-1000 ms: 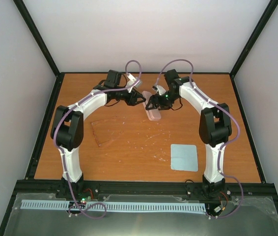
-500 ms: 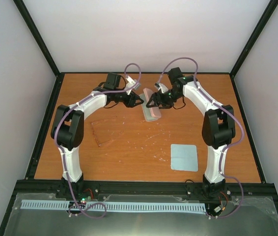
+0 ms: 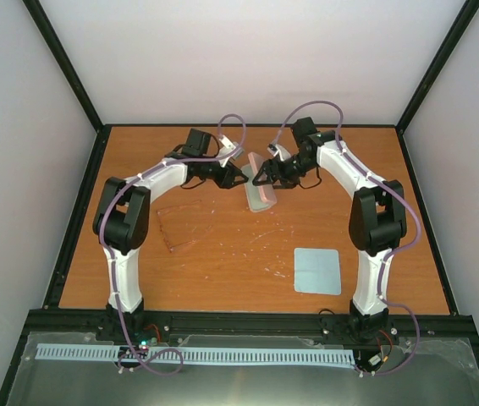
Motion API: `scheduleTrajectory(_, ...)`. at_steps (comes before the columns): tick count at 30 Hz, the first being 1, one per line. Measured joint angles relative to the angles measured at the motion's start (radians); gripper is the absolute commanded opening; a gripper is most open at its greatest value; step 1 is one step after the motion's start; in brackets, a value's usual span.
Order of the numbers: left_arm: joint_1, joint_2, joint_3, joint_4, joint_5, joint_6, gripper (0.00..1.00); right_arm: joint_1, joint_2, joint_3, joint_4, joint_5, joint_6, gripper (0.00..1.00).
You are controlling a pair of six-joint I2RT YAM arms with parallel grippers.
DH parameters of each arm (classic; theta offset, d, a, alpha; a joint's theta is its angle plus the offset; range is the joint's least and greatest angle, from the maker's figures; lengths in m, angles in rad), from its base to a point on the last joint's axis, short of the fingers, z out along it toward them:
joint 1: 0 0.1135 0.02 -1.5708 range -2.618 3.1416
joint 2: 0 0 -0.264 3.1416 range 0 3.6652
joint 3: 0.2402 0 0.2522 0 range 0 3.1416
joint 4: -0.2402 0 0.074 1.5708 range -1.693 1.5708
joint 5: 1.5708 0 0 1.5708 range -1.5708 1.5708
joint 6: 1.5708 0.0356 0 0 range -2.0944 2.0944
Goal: Organize the sunglasses
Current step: Open the sunglasses case, then place the sunglasses case at the center of the board.
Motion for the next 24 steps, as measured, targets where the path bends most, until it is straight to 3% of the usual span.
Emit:
scheduleTrajectory(7, -0.006, 0.055, -0.001, -0.005, -0.007, 0.002, 0.48, 0.007, -0.037, -0.006, 0.011, -0.089, -0.019, 0.29)
scheduleTrajectory(10, -0.012, 0.053, -0.001, -0.005, -0.011, 0.006, 0.66, 0.01, -0.047, -0.018, 0.012, -0.096, -0.021, 0.29)
scheduleTrajectory(11, -0.012, 0.053, -0.002, -0.006, -0.016, 0.009, 0.79, 0.009, -0.047, -0.021, 0.016, -0.096, -0.023, 0.29)
scheduleTrajectory(12, -0.012, 0.051, -0.005, -0.004, -0.024, 0.01, 0.98, 0.005, -0.047, -0.027, 0.016, -0.096, -0.027, 0.29)
scheduleTrajectory(24, 0.067, -0.177, -0.188, 0.003, -0.124, 0.019, 0.99, -0.035, 0.065, -0.046, 0.019, -0.108, -0.117, 0.29)
